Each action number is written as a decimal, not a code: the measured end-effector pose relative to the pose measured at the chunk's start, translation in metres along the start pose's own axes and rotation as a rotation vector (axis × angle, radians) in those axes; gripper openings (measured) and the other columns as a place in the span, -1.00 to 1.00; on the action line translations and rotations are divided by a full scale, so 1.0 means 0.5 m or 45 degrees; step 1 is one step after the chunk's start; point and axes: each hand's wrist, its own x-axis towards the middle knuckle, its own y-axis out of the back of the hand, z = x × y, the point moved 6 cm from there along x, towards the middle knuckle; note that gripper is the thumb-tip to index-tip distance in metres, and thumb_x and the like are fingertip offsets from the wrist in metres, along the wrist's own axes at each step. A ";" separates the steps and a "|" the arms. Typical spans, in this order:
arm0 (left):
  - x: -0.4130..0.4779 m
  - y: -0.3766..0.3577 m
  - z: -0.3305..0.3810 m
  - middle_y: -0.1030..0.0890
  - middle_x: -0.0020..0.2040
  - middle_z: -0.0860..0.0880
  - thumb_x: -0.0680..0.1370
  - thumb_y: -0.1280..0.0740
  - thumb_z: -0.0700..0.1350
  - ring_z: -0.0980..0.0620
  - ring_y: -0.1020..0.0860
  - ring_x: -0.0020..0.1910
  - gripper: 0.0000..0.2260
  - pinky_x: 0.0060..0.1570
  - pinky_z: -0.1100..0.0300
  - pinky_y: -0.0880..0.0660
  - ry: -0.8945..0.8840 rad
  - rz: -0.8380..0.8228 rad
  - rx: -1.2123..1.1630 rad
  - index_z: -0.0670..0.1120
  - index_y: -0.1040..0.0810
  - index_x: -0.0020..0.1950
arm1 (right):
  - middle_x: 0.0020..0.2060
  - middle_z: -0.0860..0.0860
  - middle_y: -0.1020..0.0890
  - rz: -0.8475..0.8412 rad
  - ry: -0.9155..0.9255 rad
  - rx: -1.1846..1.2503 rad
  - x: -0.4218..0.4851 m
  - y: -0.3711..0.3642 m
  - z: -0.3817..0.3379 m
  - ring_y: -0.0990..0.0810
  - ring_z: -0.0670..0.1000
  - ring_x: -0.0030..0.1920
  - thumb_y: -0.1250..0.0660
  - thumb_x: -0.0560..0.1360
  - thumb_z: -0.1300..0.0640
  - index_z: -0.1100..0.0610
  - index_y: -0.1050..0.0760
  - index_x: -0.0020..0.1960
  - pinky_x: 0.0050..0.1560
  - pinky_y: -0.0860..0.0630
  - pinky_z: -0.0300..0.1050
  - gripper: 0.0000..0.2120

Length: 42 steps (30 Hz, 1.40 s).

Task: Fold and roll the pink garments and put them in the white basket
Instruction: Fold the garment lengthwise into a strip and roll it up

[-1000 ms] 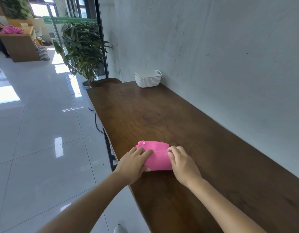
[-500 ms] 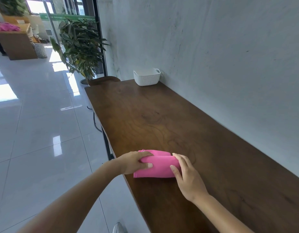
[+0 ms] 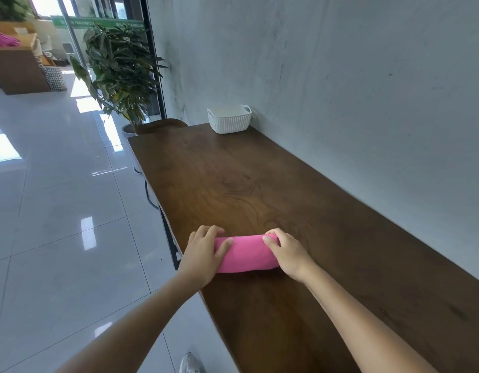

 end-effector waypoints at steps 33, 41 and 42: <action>0.010 0.008 0.052 -0.56 0.15 0.12 0.46 -0.23 0.49 0.09 -0.56 0.05 -0.34 0.03 0.25 -0.58 -0.396 -0.455 0.212 0.07 -0.36 0.37 | 0.24 -0.14 -0.52 -0.232 -0.027 0.380 -0.073 0.035 -0.028 -0.54 -0.08 0.22 -0.55 0.29 -0.32 -0.01 -0.36 0.45 0.08 -0.55 -0.29 -0.14; -0.030 0.030 0.065 -0.49 0.23 0.25 0.35 -0.34 0.53 0.14 -0.52 0.15 -0.24 0.10 0.25 -0.59 -0.368 -0.192 -0.043 0.19 -0.31 0.43 | 0.09 -0.18 -0.57 -0.016 0.037 0.269 -0.119 0.043 -0.134 -0.61 -0.10 0.01 -0.43 0.33 -0.42 -0.02 -0.46 0.33 -0.14 -0.60 -0.34 -0.28; -0.035 0.036 0.069 -0.48 0.24 0.26 0.35 -0.36 0.52 0.15 -0.52 0.16 -0.24 0.12 0.26 -0.58 -0.366 -0.148 -0.089 0.20 -0.31 0.43 | 0.08 -0.18 -0.57 0.002 0.039 0.259 -0.123 0.041 -0.147 -0.60 -0.10 0.00 -0.43 0.33 -0.42 -0.03 -0.45 0.32 -0.16 -0.60 -0.36 -0.28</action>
